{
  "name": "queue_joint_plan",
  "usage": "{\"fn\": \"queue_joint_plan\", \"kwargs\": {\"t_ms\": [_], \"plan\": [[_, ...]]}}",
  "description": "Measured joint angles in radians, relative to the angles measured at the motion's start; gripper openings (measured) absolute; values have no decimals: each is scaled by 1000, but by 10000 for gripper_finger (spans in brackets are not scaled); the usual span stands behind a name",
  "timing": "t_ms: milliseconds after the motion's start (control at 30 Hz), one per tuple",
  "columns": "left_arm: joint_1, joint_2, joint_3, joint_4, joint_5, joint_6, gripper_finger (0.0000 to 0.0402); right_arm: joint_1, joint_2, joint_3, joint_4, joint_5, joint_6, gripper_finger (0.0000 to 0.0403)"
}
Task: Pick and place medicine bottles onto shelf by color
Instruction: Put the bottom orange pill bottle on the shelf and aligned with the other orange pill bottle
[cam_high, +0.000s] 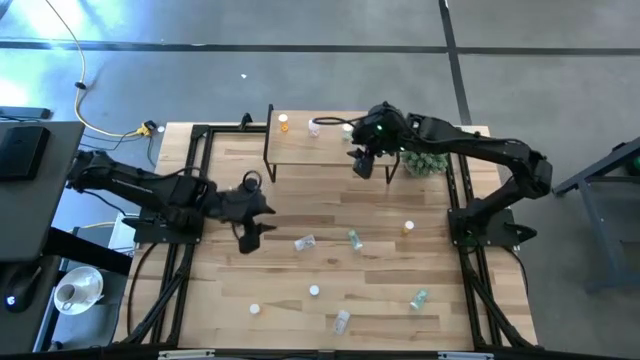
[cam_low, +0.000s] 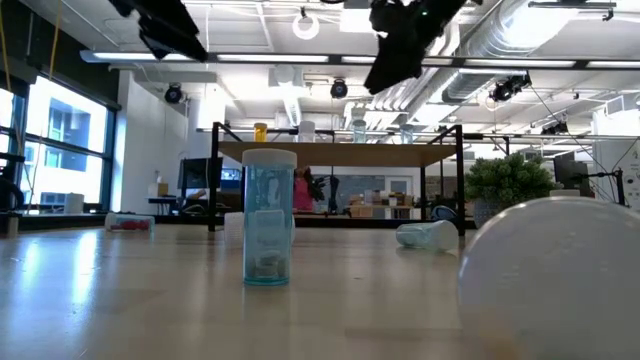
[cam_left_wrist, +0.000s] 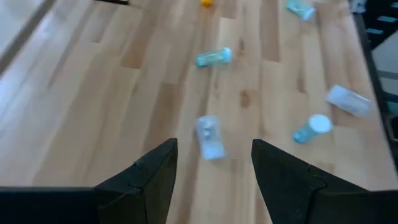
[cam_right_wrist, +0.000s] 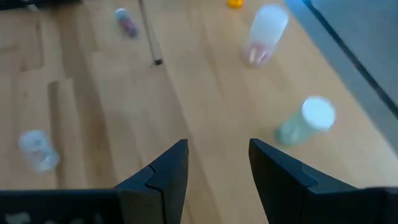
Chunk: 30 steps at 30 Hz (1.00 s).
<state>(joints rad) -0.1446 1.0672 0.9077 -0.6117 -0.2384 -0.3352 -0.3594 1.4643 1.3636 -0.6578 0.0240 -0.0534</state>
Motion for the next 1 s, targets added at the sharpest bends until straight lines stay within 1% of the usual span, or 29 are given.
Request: {"fn": "queue_joint_plan", "kwargs": {"t_ms": [67,200,300,533,633,800,933,1000], "plan": [[-57,0,0,0,-39,-43,197,14,-40,-42,11,-23,23,161],[-159,3,0,-1,-113,-130,197,65,-106,-121,25,-27,63,161],[-226,20,0,-4,-142,-188,197,117,-146,-172,55,-26,84,161],[-353,102,0,6,-151,-265,197,258,-165,-260,150,-2,114,161],[-401,147,0,5,-151,-287,197,319,-161,-322,261,-2,125,161],[-468,208,0,14,-148,-356,197,401,-161,-404,397,0,134,161],[-513,241,0,25,-149,-421,197,461,-161,-448,467,50,141,161],[-532,253,0,43,-150,-432,197,484,-161,-457,468,82,142,161]]}}
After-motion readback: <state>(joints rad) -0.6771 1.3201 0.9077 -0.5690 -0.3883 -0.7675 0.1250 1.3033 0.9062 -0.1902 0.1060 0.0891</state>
